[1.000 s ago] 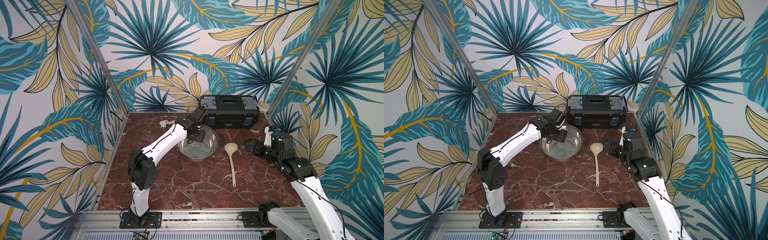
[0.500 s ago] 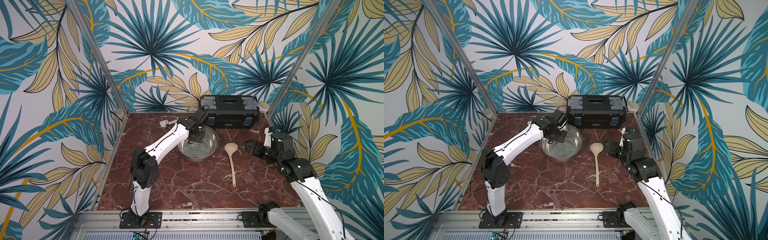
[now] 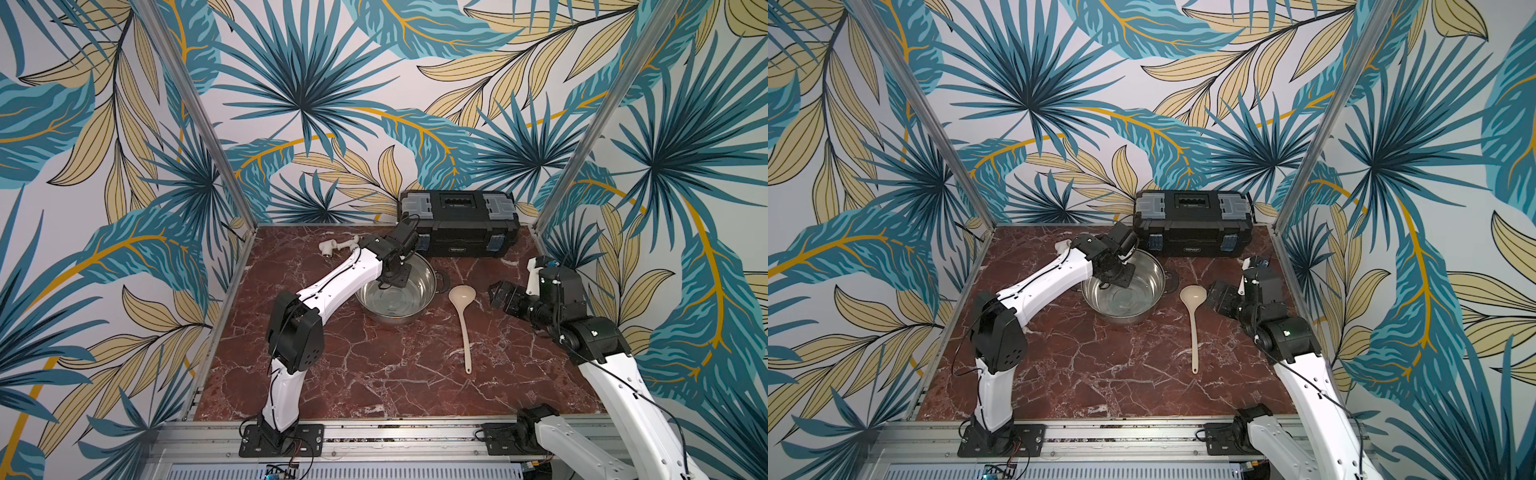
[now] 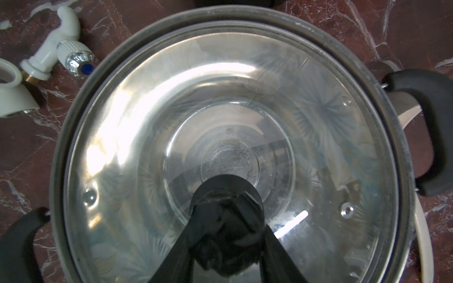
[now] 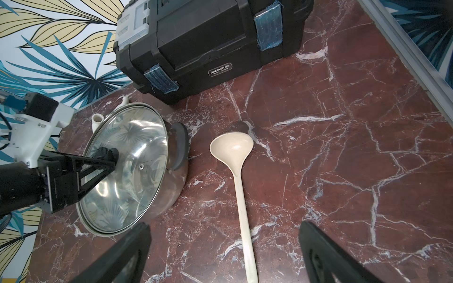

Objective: Stir the soup with a spoon
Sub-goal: Pick up the lid from the pan.

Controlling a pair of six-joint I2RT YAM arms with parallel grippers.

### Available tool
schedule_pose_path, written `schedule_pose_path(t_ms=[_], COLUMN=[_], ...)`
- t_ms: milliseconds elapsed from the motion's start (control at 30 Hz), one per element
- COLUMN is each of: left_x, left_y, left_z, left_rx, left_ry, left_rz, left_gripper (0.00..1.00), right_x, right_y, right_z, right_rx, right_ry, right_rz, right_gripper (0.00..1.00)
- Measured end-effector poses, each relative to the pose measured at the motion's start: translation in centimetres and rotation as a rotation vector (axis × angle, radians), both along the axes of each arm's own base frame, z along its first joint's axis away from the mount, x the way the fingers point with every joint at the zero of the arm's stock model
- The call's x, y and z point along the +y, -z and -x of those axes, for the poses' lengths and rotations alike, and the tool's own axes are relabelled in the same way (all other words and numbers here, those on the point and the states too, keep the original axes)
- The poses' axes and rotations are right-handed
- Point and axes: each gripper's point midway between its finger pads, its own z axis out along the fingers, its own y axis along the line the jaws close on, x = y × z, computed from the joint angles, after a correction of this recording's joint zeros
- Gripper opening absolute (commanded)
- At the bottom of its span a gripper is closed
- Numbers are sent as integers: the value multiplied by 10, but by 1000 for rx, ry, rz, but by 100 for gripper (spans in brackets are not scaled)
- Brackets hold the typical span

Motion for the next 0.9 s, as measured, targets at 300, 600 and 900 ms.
schedule_pose_path(t_ms=[300, 600, 900], left_x=[-2, 6, 81], left_y=[-3, -53, -153], left_z=[-1, -3, 11], left_rx=[-26, -158, -400], left_ry=[5, -1, -133], left_rz=[-15, 4, 123], left_gripper=[32, 30, 31], right_x=[0, 0, 2], right_y=[2, 3, 6], right_z=[0, 0, -1], right_rx=[5, 6, 20], right_ry=[0, 0, -7], right_rz=[1, 1, -1], right_gripper=[99, 100, 99])
